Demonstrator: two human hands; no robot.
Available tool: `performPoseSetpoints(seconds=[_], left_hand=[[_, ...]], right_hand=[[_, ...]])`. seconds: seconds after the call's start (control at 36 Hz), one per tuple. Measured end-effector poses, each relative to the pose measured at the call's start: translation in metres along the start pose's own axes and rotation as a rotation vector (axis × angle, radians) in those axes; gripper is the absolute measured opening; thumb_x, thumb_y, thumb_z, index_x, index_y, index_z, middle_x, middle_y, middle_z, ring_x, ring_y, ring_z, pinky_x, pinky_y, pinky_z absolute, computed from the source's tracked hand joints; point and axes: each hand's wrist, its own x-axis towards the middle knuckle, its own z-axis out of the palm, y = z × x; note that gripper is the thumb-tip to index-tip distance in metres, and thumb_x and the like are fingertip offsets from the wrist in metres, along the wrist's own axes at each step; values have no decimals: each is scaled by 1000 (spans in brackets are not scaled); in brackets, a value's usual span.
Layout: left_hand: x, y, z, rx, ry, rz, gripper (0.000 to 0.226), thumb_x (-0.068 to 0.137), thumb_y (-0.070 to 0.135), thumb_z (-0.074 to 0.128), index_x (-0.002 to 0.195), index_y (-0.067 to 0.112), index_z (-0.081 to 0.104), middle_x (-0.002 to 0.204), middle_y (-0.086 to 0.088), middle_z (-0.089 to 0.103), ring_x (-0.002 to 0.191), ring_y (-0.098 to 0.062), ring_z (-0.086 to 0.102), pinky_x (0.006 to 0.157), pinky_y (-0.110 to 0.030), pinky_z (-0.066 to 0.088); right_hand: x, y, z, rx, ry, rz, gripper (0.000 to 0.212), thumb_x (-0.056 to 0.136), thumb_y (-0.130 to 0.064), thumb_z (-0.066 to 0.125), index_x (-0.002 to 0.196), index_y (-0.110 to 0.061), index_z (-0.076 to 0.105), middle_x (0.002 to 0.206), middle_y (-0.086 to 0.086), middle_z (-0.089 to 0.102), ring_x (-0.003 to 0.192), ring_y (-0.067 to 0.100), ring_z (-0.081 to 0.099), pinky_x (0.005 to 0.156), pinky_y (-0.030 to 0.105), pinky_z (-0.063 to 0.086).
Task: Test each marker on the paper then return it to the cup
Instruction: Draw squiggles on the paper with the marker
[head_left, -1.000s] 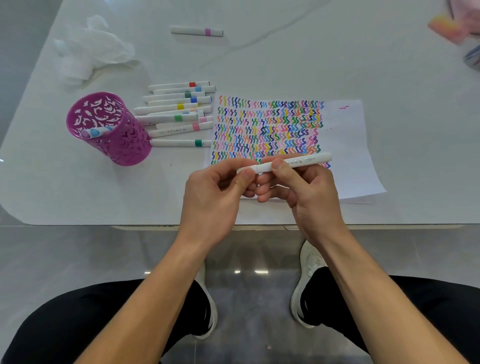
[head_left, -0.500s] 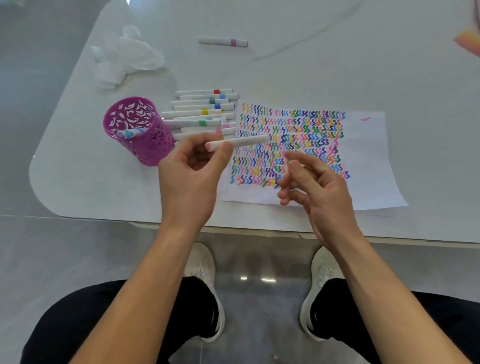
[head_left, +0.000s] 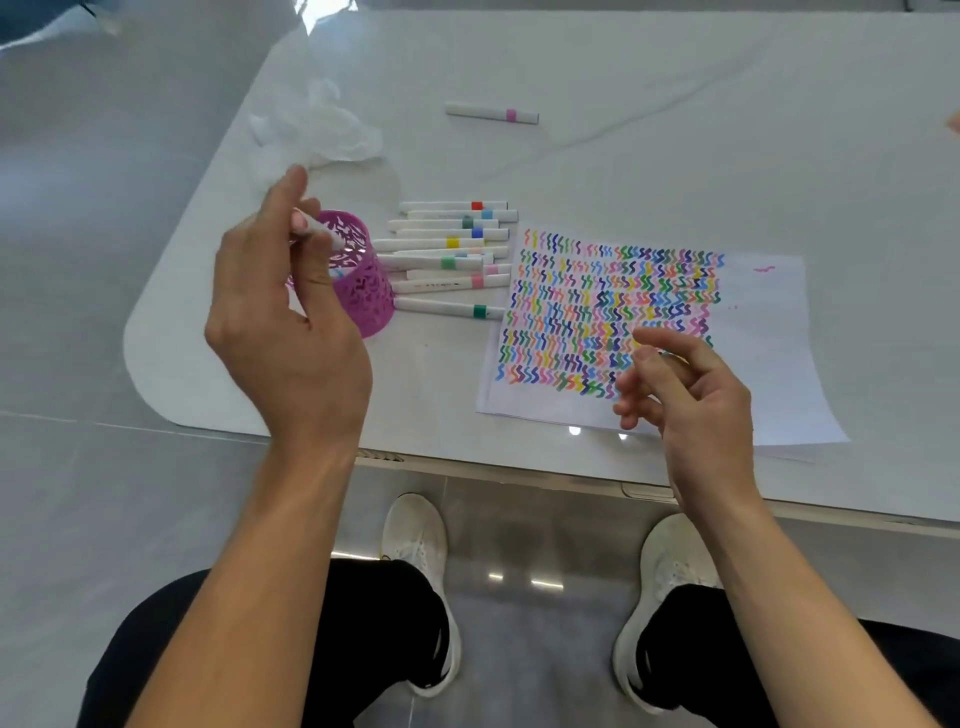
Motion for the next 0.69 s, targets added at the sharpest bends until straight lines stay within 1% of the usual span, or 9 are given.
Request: performPoseSetpoints(seconds=[0.11,0.19,0.28,0.31,0.33,0.44,0.5,0.56,0.69], left_hand=[[-1,-8,4,73,-130,-45,31,105,21,51,131,13,66,113,-5,68,105,-17,65,92,-32,53],[-3,-10,7,154,-234,-65,30,103,20,54,130,13,67,120,-5,67,108,-19,64,94,-22,50],[-2,-12,10,220,-295,-72,31,101,16,57,130,13,67,123,-2,67,112,-15,61,97,-2,36],[-2,-12,11,238,-311,-78,31,100,15,58,130,12,67,124,-3,67,113,-15,61,96,1,31],[-1,-12,12,257,-326,-85,32,100,15,58,131,12,66,125,-3,67,114,-16,60,98,-1,32],[1,-14,16,330,-349,-92,37,101,17,57,137,13,61,133,-5,64,122,-21,58,105,-29,46],[1,-14,17,345,-355,-114,41,100,17,61,141,14,58,136,-6,62,126,-23,56,107,-36,49],[0,-12,18,346,-351,-131,46,98,17,64,143,14,56,139,-6,60,128,-23,55,108,-39,49],[-4,-7,17,288,-295,-35,47,95,11,66,141,11,56,136,-7,61,128,-23,54,107,-31,47]], right_hand=[[0,0,0,-8,8,-1,16,103,-7,60,116,-9,70,69,3,70,56,19,62,53,30,54],[1,1,0,-21,14,0,16,103,-9,60,116,-10,70,70,3,70,57,19,63,54,30,55],[1,1,-1,-17,19,5,16,103,-9,60,116,-11,70,70,3,70,58,19,63,54,29,55],[1,1,-1,-18,20,5,16,103,-9,61,116,-12,71,70,3,70,58,19,62,54,29,55],[1,0,-1,-21,20,4,16,103,-10,61,115,-13,71,70,4,70,58,19,62,54,29,56],[1,1,-3,-24,28,8,16,103,-11,61,116,-12,71,71,4,70,58,19,62,55,30,56],[1,2,-5,-17,34,10,17,103,-10,61,118,-9,70,71,3,70,58,20,62,54,30,55],[1,2,-6,-17,38,11,17,103,-10,61,118,-9,70,71,4,70,58,21,62,55,31,54],[1,2,-7,-13,39,9,16,103,-10,61,117,-10,71,72,5,70,60,23,62,55,30,54]])
